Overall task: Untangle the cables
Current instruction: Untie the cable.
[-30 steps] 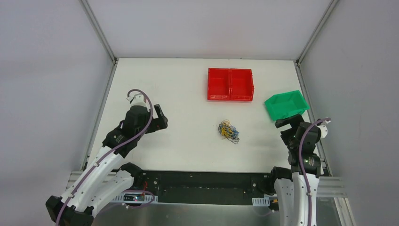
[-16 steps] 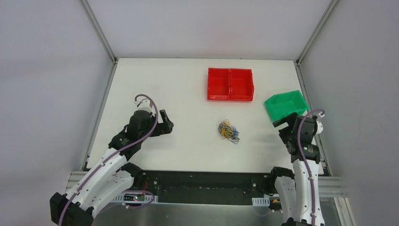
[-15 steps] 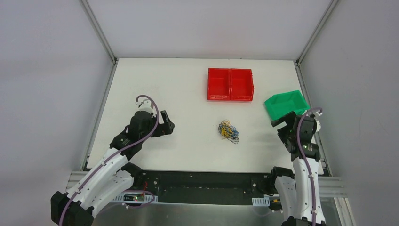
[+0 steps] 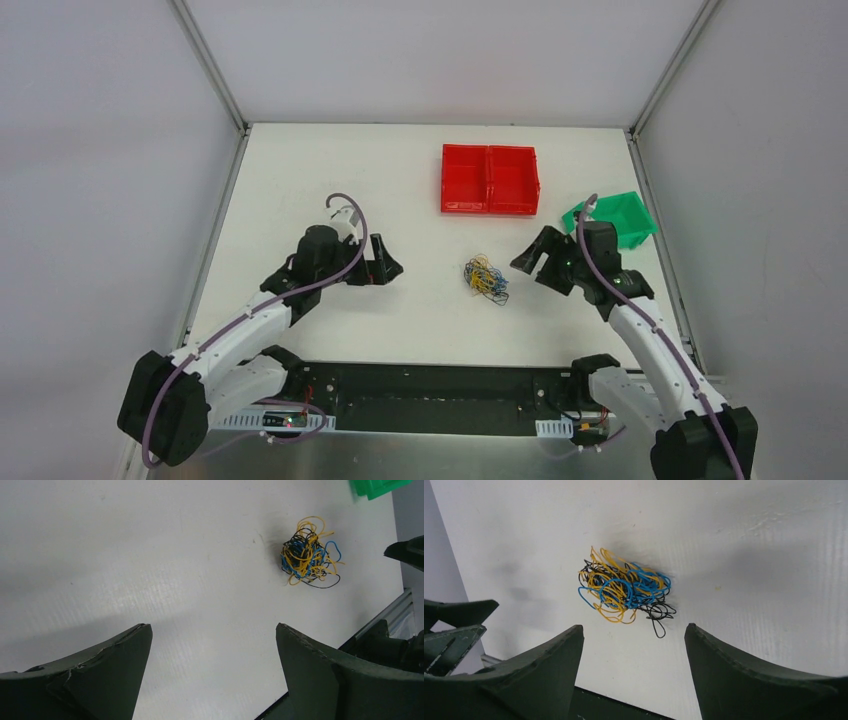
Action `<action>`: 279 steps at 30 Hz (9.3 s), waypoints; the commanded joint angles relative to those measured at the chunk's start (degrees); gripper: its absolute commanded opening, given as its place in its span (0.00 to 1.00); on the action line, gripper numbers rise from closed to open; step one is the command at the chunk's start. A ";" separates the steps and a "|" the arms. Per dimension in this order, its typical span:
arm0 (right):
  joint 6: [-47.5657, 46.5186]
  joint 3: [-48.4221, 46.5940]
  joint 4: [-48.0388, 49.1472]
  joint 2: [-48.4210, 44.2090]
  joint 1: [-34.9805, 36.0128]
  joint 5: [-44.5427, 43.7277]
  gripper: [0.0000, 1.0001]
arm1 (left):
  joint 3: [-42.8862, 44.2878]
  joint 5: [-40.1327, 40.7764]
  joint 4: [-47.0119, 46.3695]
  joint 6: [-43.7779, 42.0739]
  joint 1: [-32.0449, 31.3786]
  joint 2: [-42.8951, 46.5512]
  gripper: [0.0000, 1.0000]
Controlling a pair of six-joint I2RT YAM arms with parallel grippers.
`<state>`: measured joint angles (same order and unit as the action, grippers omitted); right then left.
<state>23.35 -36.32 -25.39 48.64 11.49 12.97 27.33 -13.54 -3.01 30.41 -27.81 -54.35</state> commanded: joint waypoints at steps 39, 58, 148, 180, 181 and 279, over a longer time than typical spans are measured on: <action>0.90 2.98 21.54 19.78 8.00 5.67 0.00 | 1.03 -7.36 -19.09 -1.76 -6.34 -14.50 0.94; 3.94 5.69 17.26 9.38 7.93 -1.62 0.00 | 16.47 -0.10 -26.51 1.72 -16.95 -39.20 0.79; 3.97 -13.69 -2.31 3.47 27.63 -26.39 0.82 | -1.19 5.90 -9.77 -1.13 -6.51 1.21 0.99; 2.86 3.44 28.13 23.71 34.86 -4.49 0.47 | 10.77 -0.08 -1.38 -7.20 -14.38 -11.92 0.80; 3.15 3.51 28.31 24.22 34.92 -4.88 0.43 | 10.93 0.30 -0.77 -7.51 -14.64 -11.72 0.78; 17.28 5.22 -8.38 -13.50 1.37 -37.40 0.00 | 5.94 36.74 27.75 16.63 12.61 12.24 0.00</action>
<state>47.48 -31.68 -38.96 36.73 13.41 -31.77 32.32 25.74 27.38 48.66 -16.01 -41.98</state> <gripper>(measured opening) 0.009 0.009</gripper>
